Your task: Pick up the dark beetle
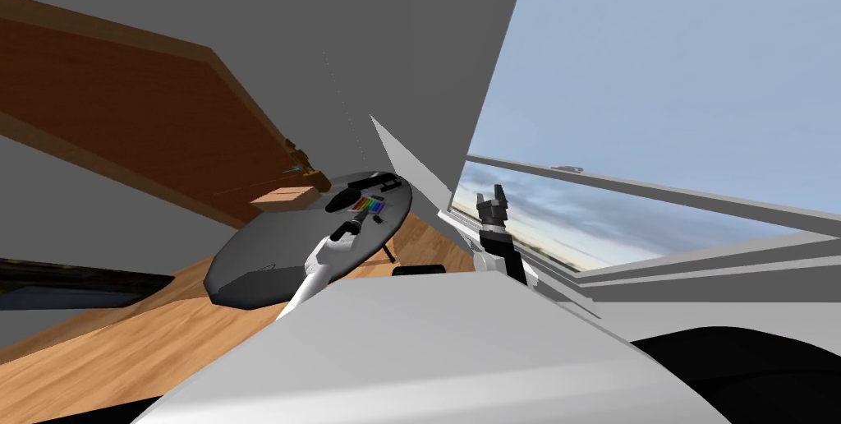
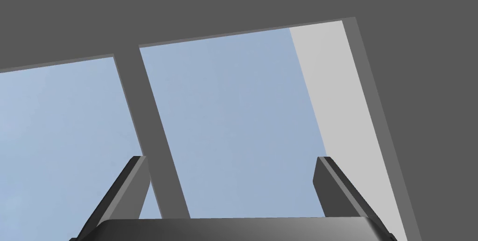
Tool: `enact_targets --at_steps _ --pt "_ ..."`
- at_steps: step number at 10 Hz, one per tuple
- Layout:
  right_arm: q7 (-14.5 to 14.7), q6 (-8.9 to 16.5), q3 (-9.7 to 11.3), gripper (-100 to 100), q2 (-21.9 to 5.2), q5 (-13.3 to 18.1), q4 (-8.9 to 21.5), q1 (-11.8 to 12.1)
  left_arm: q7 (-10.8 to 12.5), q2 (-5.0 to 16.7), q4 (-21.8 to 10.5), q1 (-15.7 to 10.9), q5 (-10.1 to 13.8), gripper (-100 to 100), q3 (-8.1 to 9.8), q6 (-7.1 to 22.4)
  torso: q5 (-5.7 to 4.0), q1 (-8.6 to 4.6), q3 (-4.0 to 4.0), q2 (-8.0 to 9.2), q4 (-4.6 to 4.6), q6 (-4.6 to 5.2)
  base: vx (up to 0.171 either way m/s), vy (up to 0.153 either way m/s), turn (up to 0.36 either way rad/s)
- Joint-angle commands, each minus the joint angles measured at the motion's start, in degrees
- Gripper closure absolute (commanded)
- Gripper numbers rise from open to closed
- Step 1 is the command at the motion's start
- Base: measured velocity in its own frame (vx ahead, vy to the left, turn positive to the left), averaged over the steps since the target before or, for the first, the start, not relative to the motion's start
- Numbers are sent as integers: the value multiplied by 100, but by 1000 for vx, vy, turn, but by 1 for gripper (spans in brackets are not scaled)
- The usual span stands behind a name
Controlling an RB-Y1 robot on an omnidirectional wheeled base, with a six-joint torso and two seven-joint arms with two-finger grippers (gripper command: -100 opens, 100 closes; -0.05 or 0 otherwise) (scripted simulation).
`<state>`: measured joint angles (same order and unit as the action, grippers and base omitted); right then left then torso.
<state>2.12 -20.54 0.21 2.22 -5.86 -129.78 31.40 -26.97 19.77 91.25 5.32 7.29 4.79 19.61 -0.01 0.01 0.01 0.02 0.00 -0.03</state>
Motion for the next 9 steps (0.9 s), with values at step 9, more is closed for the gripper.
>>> enact_targets --at_steps 9 --pt "0 0 0 0 0 0 0 0 -107 281 -1048 -759 391 -100 -16 1245 1 4 1 2 0 0 -6 14 -105"
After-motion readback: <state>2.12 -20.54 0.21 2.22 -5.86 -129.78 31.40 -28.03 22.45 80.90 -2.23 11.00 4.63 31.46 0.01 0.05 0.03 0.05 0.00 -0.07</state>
